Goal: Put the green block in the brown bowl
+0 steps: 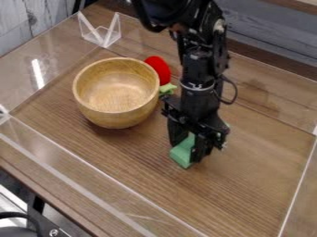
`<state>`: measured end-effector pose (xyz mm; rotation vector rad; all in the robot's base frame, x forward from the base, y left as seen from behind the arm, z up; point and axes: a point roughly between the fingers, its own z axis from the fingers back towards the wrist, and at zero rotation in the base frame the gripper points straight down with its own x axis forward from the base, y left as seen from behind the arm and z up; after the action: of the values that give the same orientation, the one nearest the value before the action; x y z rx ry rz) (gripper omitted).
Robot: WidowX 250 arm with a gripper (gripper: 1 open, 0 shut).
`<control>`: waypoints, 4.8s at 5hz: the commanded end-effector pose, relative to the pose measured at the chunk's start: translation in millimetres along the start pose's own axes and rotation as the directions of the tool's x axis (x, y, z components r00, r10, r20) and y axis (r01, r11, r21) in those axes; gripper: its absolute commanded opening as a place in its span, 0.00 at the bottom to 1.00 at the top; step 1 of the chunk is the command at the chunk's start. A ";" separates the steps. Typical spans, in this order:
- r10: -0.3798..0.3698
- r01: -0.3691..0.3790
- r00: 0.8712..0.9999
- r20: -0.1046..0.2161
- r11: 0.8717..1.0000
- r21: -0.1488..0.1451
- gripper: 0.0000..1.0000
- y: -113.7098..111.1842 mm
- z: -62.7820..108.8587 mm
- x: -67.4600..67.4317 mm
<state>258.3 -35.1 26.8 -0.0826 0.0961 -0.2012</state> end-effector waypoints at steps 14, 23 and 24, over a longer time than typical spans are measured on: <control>0.205 -0.216 0.972 0.116 0.971 0.098 1.00 157.5 44.1 -7.7; 0.213 -0.225 0.965 0.154 0.973 0.060 1.00 140.0 72.9 1.5; 0.216 -0.226 0.966 0.144 0.972 0.061 1.00 141.2 67.3 2.1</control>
<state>288.0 106.7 67.5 -0.0262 0.0050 0.0341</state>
